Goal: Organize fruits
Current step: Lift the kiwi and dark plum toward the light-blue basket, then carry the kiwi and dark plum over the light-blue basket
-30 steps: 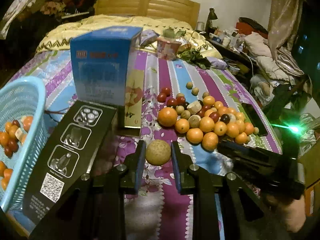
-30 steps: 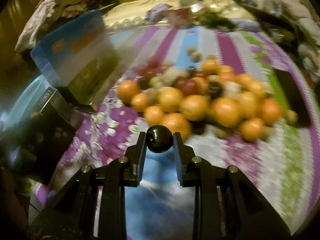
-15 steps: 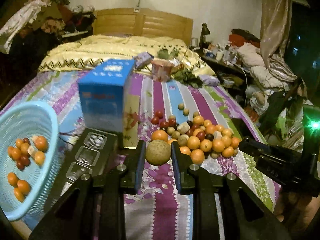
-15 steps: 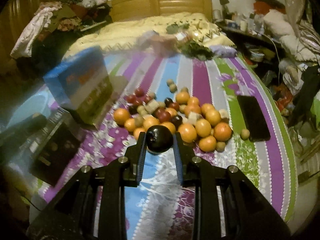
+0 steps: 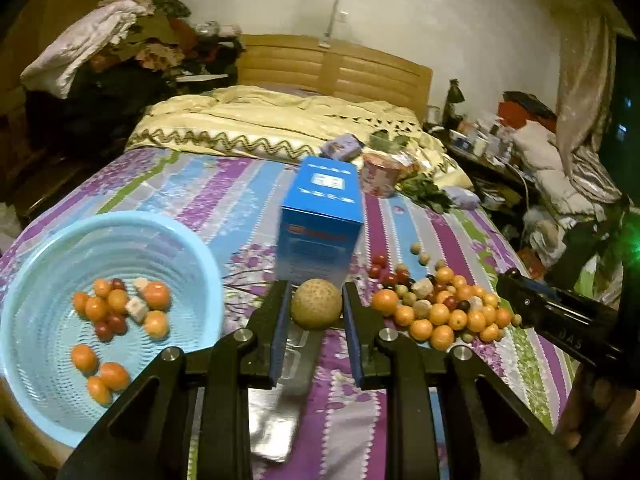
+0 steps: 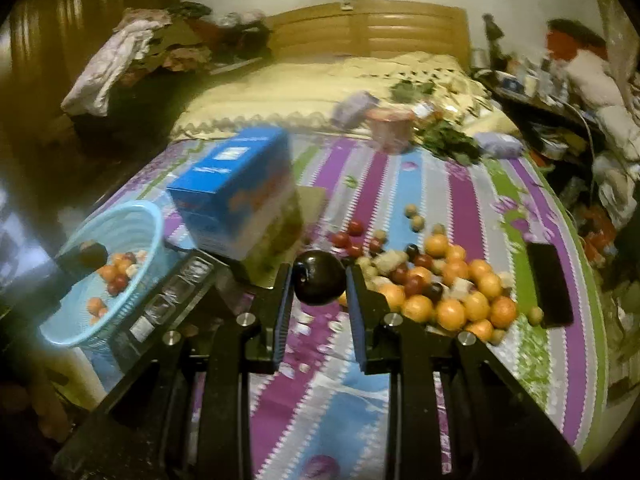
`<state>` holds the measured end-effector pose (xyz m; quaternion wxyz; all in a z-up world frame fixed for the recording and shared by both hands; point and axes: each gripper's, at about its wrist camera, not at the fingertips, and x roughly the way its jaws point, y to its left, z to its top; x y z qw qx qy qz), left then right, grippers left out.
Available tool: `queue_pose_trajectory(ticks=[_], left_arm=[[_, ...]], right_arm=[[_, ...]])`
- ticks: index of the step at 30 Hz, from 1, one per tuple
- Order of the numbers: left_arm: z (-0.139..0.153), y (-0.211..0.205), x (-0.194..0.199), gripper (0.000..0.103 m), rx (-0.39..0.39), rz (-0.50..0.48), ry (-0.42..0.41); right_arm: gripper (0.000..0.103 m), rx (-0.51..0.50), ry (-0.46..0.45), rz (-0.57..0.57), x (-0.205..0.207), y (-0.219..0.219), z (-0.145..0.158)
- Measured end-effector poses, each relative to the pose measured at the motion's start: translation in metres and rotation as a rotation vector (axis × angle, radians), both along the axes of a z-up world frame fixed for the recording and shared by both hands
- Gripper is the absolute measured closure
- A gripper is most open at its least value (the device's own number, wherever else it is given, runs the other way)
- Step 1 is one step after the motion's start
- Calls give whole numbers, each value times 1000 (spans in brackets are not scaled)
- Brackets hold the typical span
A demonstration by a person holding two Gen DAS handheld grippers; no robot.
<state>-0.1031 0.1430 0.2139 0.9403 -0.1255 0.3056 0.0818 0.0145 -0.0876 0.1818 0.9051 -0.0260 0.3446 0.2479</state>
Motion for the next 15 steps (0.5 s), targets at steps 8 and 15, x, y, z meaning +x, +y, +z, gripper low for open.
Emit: queue_pose_trajectory(ticks=[8,15], left_arm=[[10,45,-19,78,-14,83,-18],[16,94,-33,78,-20,174,-9]], right_arm=[[76,14,-13,95,-8,49,15],[76,24,-11,188,-14,96,26]])
